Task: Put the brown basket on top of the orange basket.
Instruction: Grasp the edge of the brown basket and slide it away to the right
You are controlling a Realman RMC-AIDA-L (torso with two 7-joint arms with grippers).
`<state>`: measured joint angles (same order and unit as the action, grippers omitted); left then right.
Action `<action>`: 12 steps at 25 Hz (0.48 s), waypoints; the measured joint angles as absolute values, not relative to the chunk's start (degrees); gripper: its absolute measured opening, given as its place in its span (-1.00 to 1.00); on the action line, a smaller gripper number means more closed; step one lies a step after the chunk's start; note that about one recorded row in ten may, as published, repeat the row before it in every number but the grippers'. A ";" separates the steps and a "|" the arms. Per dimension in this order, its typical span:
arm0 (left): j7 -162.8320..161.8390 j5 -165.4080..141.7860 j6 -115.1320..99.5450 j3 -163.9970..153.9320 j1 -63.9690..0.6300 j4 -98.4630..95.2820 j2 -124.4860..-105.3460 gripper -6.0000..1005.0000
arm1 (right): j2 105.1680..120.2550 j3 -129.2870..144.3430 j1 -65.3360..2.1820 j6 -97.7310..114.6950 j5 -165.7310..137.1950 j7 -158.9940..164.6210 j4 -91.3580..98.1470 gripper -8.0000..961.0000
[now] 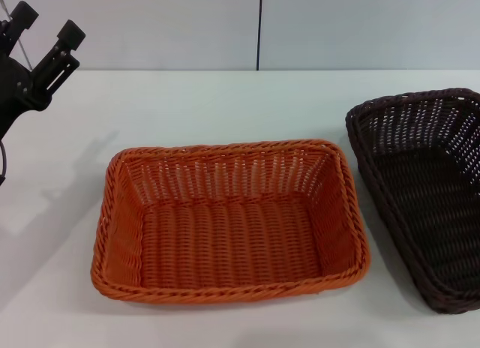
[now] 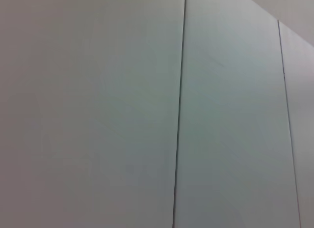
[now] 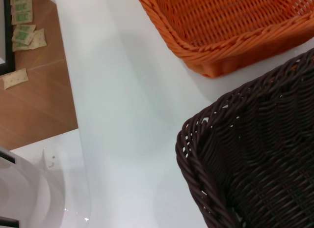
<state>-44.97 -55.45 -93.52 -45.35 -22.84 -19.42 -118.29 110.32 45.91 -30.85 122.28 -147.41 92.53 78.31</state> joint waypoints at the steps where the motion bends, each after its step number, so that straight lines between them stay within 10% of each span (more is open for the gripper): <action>1: -44.97 -55.46 -93.51 -45.35 -22.87 -19.42 -118.29 0.66 | 110.36 45.97 -30.84 122.09 -147.44 92.54 78.19 0.06; 12: -45.00 -55.45 -93.66 -45.35 -22.63 -19.34 -118.30 0.66 | 110.75 45.79 -30.85 120.96 -148.10 92.44 77.83 0.06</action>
